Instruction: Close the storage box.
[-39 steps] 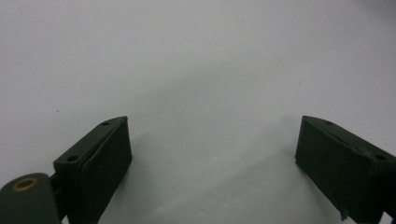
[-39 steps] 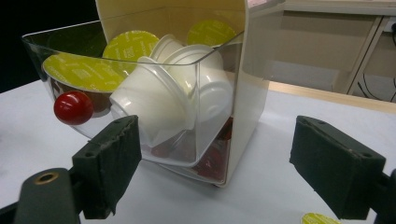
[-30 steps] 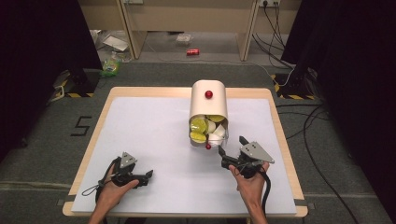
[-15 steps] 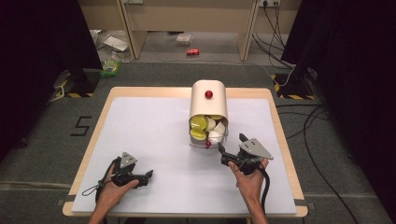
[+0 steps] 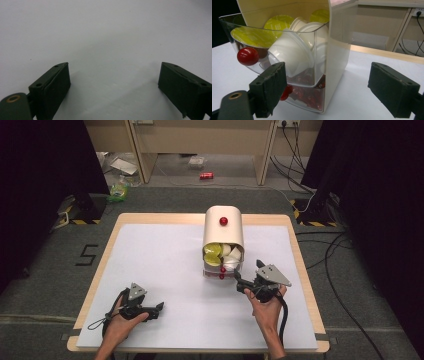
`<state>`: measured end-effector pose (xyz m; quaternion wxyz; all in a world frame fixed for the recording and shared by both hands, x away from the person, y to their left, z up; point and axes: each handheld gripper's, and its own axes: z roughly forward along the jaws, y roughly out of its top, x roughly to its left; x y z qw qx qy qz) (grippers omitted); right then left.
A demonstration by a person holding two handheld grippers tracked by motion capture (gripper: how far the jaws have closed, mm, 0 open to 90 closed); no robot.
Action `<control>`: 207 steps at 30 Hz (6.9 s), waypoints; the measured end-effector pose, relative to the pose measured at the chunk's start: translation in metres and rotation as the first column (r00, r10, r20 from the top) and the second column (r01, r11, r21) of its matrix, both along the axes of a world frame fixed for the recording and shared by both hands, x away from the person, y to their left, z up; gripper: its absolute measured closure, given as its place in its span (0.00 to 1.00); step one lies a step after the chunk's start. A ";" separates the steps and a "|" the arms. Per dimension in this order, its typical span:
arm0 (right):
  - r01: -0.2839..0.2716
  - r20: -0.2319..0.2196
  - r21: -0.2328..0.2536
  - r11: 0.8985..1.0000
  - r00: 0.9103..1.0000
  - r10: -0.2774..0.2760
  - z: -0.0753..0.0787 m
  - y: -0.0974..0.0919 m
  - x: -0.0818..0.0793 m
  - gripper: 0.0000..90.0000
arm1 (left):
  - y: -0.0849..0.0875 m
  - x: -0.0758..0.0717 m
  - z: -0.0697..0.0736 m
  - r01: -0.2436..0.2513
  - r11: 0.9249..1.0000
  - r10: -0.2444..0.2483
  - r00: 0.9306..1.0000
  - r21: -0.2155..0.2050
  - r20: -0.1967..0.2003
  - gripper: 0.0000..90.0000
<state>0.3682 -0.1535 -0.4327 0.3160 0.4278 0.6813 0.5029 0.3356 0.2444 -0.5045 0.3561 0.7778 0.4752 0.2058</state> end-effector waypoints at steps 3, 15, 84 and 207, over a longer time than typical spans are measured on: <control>-0.001 0.001 -0.002 1.000 1.000 0.001 0.000 0.000 0.001 0.17 | 0.000 0.000 0.000 0.000 1.000 0.000 1.000 0.000 0.000 0.11; 0.010 0.003 0.001 1.000 1.000 -0.010 0.000 0.001 0.009 0.17 | -0.001 0.000 0.000 -0.001 1.000 0.000 1.000 -0.012 -0.011 0.11; 0.063 0.014 -0.011 0.998 0.998 -0.063 0.005 -0.030 -0.006 0.22 | -0.001 -0.001 0.000 0.000 1.000 0.000 1.000 -0.014 -0.011 0.11; 0.043 -0.276 -0.116 0.992 0.958 -0.073 -0.044 -0.093 -0.092 0.17 | -0.001 -0.001 0.000 0.000 1.000 0.000 1.000 -0.010 -0.009 0.11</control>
